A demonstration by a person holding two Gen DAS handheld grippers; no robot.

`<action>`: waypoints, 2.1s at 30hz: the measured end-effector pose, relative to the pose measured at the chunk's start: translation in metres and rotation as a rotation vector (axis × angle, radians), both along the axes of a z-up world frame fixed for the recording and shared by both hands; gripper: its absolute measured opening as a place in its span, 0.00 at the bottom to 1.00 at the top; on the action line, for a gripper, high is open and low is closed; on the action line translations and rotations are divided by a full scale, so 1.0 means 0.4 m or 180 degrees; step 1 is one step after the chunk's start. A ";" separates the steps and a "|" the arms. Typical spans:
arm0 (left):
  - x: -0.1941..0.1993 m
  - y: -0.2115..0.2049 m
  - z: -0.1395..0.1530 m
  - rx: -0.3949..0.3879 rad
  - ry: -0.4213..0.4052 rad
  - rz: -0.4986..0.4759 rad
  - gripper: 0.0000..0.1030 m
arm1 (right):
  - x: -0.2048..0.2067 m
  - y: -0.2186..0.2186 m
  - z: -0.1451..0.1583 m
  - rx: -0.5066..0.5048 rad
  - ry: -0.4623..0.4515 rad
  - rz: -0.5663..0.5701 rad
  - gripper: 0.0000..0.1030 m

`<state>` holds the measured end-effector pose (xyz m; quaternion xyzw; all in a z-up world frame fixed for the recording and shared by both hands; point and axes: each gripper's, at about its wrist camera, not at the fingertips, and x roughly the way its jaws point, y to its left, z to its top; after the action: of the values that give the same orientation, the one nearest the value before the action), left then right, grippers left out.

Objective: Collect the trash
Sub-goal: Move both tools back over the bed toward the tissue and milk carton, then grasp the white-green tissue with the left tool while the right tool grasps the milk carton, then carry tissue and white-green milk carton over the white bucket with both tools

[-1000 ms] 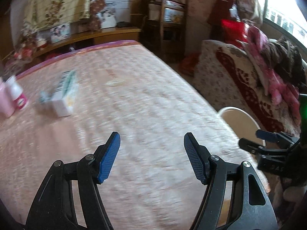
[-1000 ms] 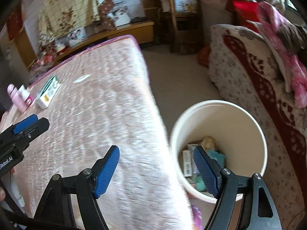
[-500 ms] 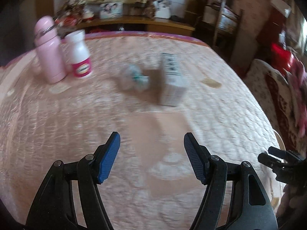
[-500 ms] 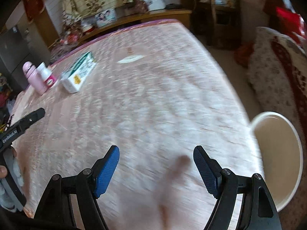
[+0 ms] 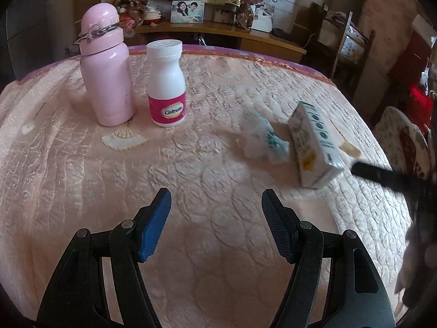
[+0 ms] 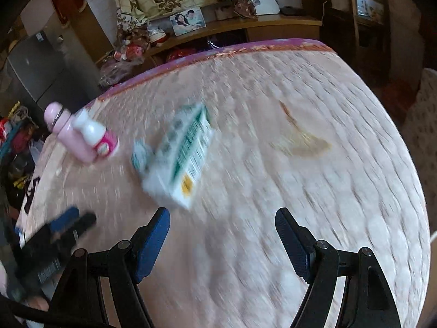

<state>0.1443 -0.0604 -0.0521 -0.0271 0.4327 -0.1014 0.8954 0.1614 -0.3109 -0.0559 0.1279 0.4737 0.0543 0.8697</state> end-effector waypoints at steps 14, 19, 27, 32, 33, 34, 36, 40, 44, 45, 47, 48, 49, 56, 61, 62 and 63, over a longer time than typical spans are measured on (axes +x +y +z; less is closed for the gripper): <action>0.109 -0.034 -0.009 -0.0135 0.0031 -0.0132 0.66 | 0.241 0.058 -0.061 0.0135 0.0240 0.0110 0.36; 0.166 -0.075 -0.013 -0.0276 0.0043 -0.0187 0.66 | 0.193 0.000 -0.036 0.0029 0.0187 0.0157 0.36; 0.225 -0.165 -0.048 -0.0245 0.0222 -0.0264 0.57 | 0.139 -0.048 -0.058 -0.0196 0.0248 0.0170 0.36; 0.200 -0.152 -0.060 -0.0309 0.0355 -0.0312 0.24 | 0.106 -0.051 -0.053 -0.0202 0.0172 0.0188 0.36; 0.188 -0.147 -0.055 -0.0340 0.0362 -0.0320 0.23 | 0.095 -0.051 -0.046 -0.0219 0.0140 0.0185 0.36; 0.170 -0.144 -0.049 -0.0343 0.0359 -0.0325 0.23 | 0.076 -0.054 -0.042 -0.0221 0.0113 0.0182 0.36; 0.128 -0.145 -0.036 -0.0289 0.0330 -0.0351 0.23 | 0.044 -0.057 -0.029 -0.0163 0.0086 0.0181 0.36; 0.026 -0.156 -0.010 -0.0173 0.0257 -0.0409 0.23 | -0.035 -0.055 -0.013 -0.0166 0.0064 0.0199 0.36; -0.066 -0.181 0.006 -0.0070 0.0203 -0.0477 0.23 | -0.120 -0.056 -0.005 -0.0176 0.0072 0.0210 0.36; -0.085 -0.186 0.008 -0.0071 0.0189 -0.0485 0.23 | -0.144 -0.059 -0.003 -0.0179 0.0069 0.0208 0.36; -0.127 -0.199 0.013 -0.0102 0.0200 -0.0510 0.23 | -0.196 -0.065 0.000 -0.0180 0.0061 0.0204 0.36; -0.143 -0.206 0.014 -0.0110 0.0204 -0.0521 0.23 | -0.225 -0.069 0.001 -0.0207 0.0060 0.0196 0.36; -0.161 -0.215 0.017 -0.0116 0.0200 -0.0534 0.23 | -0.247 -0.072 0.001 -0.0238 0.0061 0.0191 0.36; -0.271 -0.308 0.029 -0.0085 0.0164 -0.0735 0.23 | -0.383 -0.136 0.001 -0.0287 0.0073 0.0065 0.36; -0.330 -0.389 0.036 -0.0055 0.0119 -0.0909 0.23 | -0.463 -0.199 0.009 -0.0294 0.0060 -0.0070 0.36; -0.340 -0.404 0.036 -0.0049 0.0115 -0.0942 0.23 | -0.478 -0.216 0.010 -0.0290 0.0060 -0.0105 0.36; -0.349 -0.422 0.037 -0.0045 0.0116 -0.0979 0.23 | -0.492 -0.233 0.011 -0.0286 0.0057 -0.0139 0.36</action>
<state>0.0047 -0.2291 -0.0371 0.0313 0.4471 -0.2399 0.8612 -0.0354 -0.4039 -0.0514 0.0995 0.4805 0.0127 0.8712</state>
